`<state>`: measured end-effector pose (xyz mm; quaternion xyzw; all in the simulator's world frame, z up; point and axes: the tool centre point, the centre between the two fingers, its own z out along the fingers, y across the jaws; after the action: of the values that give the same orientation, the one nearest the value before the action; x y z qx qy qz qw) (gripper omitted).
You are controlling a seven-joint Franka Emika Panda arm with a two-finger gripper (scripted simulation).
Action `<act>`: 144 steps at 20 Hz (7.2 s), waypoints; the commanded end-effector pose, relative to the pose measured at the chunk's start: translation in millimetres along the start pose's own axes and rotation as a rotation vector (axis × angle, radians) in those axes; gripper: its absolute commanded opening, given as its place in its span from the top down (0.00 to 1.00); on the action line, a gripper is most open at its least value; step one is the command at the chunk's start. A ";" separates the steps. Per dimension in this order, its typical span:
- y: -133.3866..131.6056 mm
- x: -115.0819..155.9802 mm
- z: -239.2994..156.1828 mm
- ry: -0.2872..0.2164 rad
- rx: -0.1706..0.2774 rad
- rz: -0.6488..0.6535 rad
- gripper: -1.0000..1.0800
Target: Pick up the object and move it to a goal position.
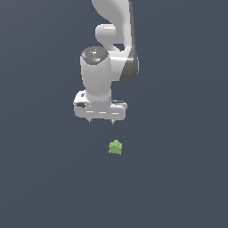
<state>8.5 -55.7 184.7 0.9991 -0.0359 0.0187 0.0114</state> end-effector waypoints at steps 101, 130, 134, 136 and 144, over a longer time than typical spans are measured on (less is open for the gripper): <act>-72.3 37.8 147.6 -0.015 0.045 -1.476 1.00; -38.5 13.8 65.3 -0.017 0.044 -1.477 1.00; -22.6 2.9 26.4 -0.017 0.044 -1.477 1.00; -14.4 -2.8 6.1 -0.017 0.044 -1.477 1.00; 20.0 -26.6 -82.1 -0.015 0.045 -1.478 1.00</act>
<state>-16.2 -66.0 248.9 0.7629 0.6465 -0.0005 0.0004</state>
